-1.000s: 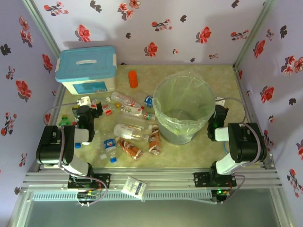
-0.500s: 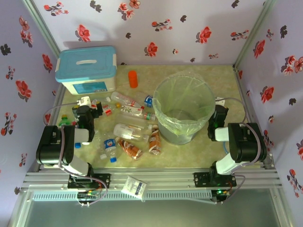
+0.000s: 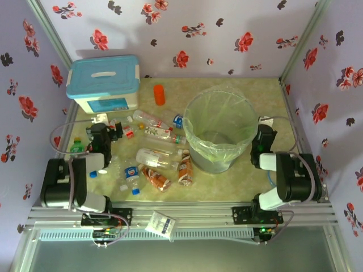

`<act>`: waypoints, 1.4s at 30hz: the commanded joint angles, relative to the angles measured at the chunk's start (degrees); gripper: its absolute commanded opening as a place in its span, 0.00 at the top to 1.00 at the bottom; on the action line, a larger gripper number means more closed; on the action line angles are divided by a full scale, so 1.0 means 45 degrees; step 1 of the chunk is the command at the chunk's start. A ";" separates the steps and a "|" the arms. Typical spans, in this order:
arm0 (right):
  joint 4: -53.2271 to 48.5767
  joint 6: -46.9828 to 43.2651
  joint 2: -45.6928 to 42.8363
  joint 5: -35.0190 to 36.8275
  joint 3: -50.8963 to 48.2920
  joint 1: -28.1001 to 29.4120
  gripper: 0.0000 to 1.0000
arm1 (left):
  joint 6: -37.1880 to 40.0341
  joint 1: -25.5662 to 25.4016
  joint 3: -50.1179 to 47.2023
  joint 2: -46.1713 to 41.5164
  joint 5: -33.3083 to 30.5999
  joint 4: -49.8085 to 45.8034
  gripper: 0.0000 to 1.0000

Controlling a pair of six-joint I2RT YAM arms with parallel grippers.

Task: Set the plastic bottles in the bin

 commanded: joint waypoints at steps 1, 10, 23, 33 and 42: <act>-0.5010 0.1782 -0.1875 0.1038 0.1669 -0.0678 0.01 | -0.0734 -0.0009 0.2280 -0.2392 0.0013 -0.5048 0.00; -1.2797 0.4067 -0.3110 -0.0356 0.4201 -0.2189 0.01 | -0.2667 0.1496 0.5608 -0.4023 -0.1101 -1.4627 0.00; -1.3643 0.6111 -0.5342 -0.5973 0.5560 -0.4798 0.01 | -0.4432 0.5396 0.3906 -0.3431 -0.0488 -1.4281 0.00; -1.4121 0.6242 -0.5601 -0.7290 0.6815 -0.5246 0.01 | -0.3850 0.5873 0.3602 -0.1479 -0.0008 -1.3432 0.04; -1.4346 0.6180 -0.5949 -0.7457 0.7222 -0.5287 0.01 | -0.3684 0.5875 0.3477 -0.0407 0.0294 -1.2805 0.12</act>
